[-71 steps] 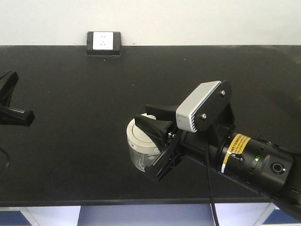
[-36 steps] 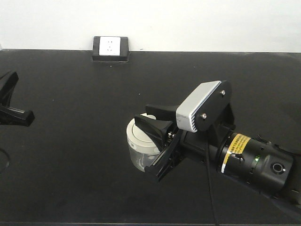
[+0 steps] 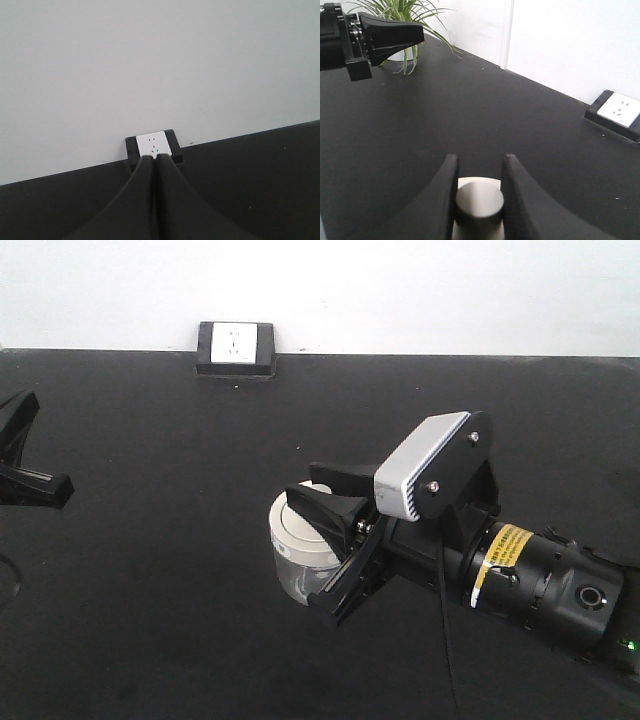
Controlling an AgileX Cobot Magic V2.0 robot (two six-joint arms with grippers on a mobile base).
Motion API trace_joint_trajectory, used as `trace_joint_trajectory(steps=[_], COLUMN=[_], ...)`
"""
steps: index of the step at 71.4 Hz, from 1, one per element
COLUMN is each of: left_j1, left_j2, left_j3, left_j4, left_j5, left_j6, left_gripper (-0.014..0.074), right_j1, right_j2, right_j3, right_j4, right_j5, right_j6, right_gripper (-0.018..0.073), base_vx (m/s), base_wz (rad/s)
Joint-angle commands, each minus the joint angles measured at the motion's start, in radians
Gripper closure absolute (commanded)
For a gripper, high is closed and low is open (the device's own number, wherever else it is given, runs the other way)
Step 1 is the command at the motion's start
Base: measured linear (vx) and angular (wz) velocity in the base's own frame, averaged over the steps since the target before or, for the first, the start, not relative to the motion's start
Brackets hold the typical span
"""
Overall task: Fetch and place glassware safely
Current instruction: 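Hold the jar above the worktop as the base stops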
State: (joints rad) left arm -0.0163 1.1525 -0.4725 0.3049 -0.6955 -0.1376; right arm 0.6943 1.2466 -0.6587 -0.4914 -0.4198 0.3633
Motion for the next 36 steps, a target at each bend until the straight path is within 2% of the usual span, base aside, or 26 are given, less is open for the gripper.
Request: trace_joint_trajectory(steps=[1, 36], left_j1=[0.001, 0.001], left_j2=[-0.022, -0.022], left_j3=[-0.026, -0.026], left_j4=[-0.019, -0.019], left_j5=[-0.07, -0.07], left_j6=[-0.007, -0.007], left_gripper=[0.0603, 0.0603], right_j1=[-0.002, -0.002], right_j2=[-0.032, -0.032], right_j3=[-0.031, -0.031], right_j4=[0.017, 0.017], right_j5=[-0.086, -0.086], right_j6=[-0.006, -0.006], right_gripper=[0.056, 0.056], base_vx=[0.01, 0.0], base_wz=[0.01, 0.0])
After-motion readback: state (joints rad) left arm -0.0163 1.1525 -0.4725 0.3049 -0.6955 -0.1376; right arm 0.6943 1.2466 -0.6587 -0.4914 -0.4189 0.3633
